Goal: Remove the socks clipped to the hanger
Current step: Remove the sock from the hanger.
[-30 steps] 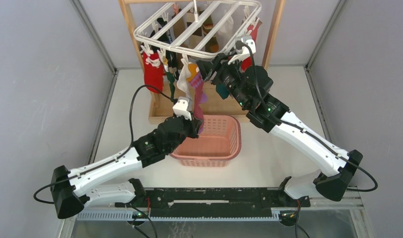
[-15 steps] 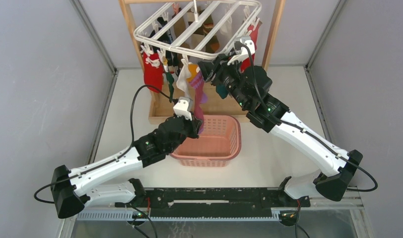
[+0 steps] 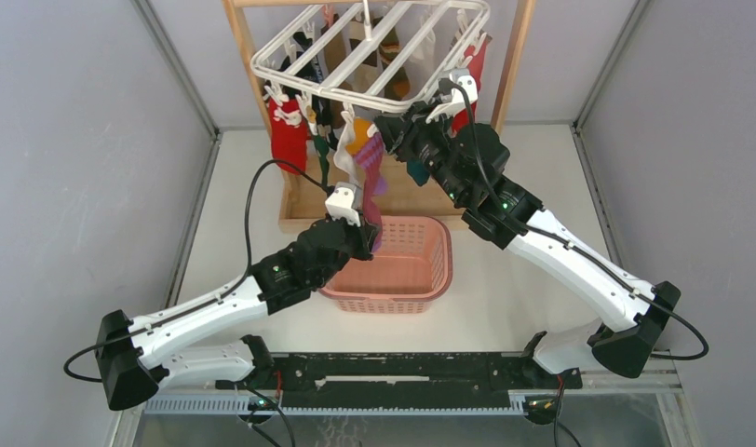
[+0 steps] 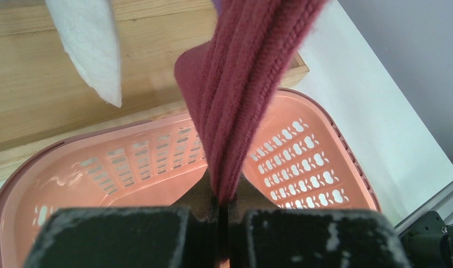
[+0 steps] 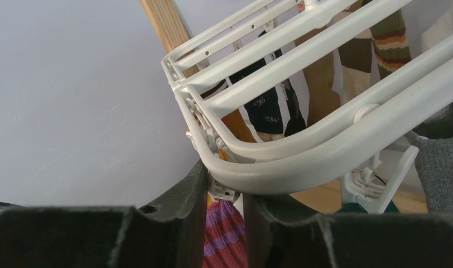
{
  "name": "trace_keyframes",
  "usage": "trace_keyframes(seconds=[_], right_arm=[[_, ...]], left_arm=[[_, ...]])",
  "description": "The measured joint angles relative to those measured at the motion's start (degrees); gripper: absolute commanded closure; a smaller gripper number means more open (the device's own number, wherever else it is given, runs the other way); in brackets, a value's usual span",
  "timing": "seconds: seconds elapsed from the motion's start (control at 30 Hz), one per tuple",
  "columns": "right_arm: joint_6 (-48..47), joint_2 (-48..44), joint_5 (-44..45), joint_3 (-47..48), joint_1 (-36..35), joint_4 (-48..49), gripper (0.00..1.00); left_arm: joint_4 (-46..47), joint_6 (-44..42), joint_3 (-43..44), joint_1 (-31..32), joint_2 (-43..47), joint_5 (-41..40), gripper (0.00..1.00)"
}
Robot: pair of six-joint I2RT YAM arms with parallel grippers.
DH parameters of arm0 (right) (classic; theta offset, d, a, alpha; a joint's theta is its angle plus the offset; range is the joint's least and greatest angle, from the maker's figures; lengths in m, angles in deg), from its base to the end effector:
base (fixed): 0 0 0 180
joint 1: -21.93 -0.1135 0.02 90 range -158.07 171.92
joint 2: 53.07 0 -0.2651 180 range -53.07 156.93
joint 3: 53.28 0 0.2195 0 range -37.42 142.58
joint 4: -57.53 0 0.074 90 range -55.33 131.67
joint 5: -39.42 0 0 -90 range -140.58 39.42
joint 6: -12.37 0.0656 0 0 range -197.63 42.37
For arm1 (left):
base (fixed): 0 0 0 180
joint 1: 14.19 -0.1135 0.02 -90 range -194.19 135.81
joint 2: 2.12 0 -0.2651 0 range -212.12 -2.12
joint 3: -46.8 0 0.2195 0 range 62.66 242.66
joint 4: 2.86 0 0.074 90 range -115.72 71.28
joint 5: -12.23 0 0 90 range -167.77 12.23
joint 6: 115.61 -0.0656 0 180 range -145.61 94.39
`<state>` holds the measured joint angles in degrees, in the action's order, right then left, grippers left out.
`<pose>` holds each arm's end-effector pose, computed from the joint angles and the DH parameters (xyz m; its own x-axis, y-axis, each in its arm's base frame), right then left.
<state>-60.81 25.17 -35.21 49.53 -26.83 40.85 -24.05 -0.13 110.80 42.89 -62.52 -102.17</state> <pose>0.2119 0.2153 0.4831 -0.0731 0.3399 -0.9376 -0.5546 0.7675 0.3215 0.1508 -0.1831 0.3174 -0.3851 -0.1261 -0.9142 0.4263 0.8543 -0.2974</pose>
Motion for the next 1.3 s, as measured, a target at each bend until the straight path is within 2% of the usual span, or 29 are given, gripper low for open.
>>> trace_keyframes(seconds=[0.07, 0.17, 0.43, 0.53, 0.73, 1.1, 1.3], right_arm=[[0.00, 0.00, -0.02, 0.00, 0.02, 0.02, 0.89], [0.02, 0.00, -0.02, 0.00, 0.17, 0.02, 1.00], [0.04, 0.00, -0.46, 0.00, 0.70, 0.04, 1.00], [0.04, 0.00, -0.57, 0.00, 0.79, 0.04, 0.67], [0.22, 0.00, -0.63, 0.00, 1.11, -0.31, 0.55], [0.39, 0.00, 0.61, 0.00, 1.09, -1.22, 0.52], [0.44, 0.00, 1.07, 0.00, 1.05, -1.64, 0.65]], left_arm=[[0.00, 0.00, 0.00, 0.00, 0.00, 0.00, 1.00], [0.00, 0.00, 0.00, 0.00, 0.00, 0.00, 1.00], [-0.09, 0.02, 0.00, 0.04, 0.00, 0.00, 1.00], [-0.35, 0.02, 0.00, 0.13, 0.02, -0.02, 1.00], [-1.16, 0.02, 0.00, 0.28, 0.02, -0.24, 1.00], [-1.36, 0.02, 0.00, 0.44, 0.02, -0.48, 1.00], [-1.38, 0.02, 0.00, 0.46, 0.02, -0.48, 1.00]])
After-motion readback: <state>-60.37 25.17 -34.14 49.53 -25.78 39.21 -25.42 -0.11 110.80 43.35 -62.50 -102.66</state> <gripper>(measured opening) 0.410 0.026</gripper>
